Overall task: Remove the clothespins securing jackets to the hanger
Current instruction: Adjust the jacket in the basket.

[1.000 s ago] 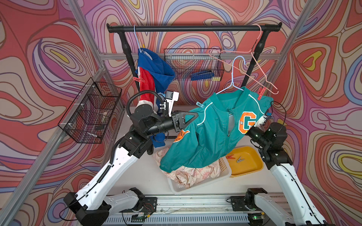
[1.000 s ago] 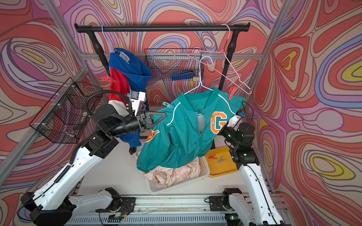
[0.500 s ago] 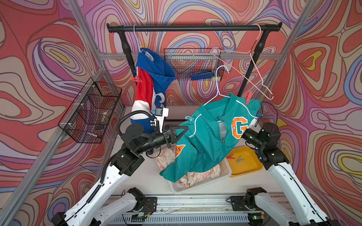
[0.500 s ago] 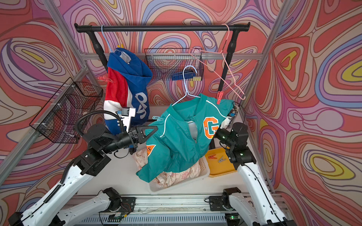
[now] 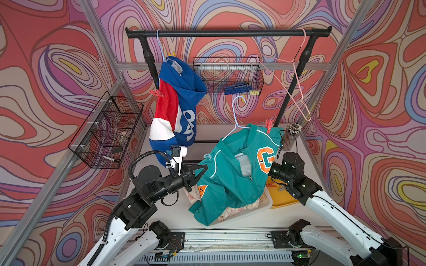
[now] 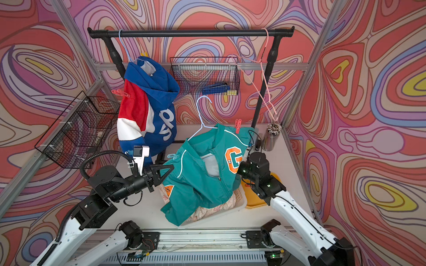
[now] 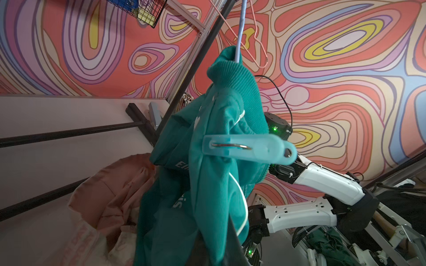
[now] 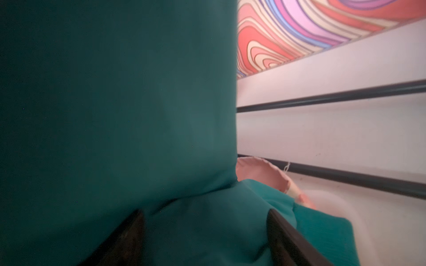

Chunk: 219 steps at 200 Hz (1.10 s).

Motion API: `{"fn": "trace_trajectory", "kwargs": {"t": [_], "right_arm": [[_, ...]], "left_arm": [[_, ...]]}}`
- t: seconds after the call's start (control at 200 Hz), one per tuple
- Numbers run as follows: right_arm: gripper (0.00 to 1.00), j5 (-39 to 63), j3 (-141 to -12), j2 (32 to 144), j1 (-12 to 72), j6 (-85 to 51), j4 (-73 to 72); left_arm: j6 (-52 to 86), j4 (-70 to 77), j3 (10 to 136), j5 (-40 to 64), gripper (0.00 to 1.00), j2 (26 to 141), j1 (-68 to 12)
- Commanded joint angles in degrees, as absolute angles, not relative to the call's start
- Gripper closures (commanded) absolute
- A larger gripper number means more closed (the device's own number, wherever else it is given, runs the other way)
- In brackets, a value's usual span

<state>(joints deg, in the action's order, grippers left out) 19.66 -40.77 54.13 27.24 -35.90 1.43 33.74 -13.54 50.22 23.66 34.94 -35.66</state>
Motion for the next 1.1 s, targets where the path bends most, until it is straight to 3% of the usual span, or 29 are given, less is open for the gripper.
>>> {"fn": "trace_trajectory", "kwargs": {"t": [0.0,0.285,0.536,0.806,1.092], "right_arm": [[0.16,17.66,-40.17,54.31,31.26,-36.22,-3.21],[0.19,12.64,-33.37,60.64,39.36,-40.29,-12.57],[0.17,7.30,-28.78,66.31,39.82,-42.34,-18.47],[0.05,-12.61,-37.29,54.19,39.82,-37.01,5.42],[0.02,-22.74,-48.15,53.80,39.86,-36.59,24.87]], "left_arm": [[30.21,-17.28,46.68,17.67,1.00,31.25,-35.86],[28.66,-15.92,39.50,12.62,1.00,26.67,-35.86],[27.43,-15.95,37.11,10.35,1.00,24.65,-35.85],[26.06,-15.84,36.95,9.92,1.00,25.58,-35.86],[24.81,-16.35,37.66,9.24,1.00,26.28,-35.86]]}}
